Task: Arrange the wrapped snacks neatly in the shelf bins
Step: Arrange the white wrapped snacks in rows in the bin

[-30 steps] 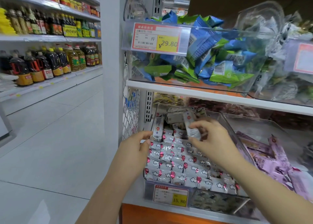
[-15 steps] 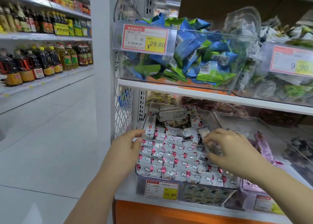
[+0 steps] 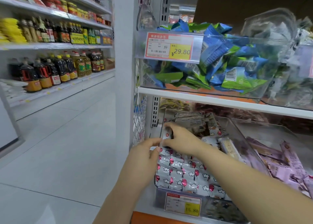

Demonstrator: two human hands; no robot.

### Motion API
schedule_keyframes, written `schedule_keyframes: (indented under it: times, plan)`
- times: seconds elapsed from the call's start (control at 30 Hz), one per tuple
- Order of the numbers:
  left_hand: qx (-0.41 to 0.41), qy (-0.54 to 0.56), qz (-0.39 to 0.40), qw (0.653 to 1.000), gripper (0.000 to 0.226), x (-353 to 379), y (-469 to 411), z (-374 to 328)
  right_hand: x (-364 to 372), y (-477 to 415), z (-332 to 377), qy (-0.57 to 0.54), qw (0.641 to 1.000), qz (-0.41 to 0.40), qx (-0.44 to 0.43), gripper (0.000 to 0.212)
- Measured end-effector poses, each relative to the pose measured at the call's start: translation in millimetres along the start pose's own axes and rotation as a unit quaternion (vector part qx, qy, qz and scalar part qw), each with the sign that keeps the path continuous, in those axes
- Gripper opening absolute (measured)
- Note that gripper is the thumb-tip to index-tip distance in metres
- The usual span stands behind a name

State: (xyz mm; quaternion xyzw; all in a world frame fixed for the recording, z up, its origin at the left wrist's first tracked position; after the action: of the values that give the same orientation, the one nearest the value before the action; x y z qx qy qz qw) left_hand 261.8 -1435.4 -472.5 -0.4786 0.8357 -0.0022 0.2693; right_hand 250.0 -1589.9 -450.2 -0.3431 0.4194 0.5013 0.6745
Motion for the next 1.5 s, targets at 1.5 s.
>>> schedule_keyframes:
  times: [1.5]
  plan:
    - [-0.016,-0.009,-0.003,1.000,0.032,2,-1,-1,-26,-6,-8,-0.125,0.964,-0.233,0.021,0.027]
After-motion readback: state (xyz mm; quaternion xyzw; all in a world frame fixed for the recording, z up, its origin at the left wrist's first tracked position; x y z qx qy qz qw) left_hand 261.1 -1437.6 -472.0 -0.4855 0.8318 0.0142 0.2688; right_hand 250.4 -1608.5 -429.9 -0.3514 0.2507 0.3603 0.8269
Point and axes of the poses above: each hand's wrist, its own y-axis away from the middle knuckle, its own x-axis out of the palm, z = x × y, the point moved 2 cm from there along -y, towards the middle knuckle, and after that the axes turned 3 degrees about y, right-handed, at the moved point
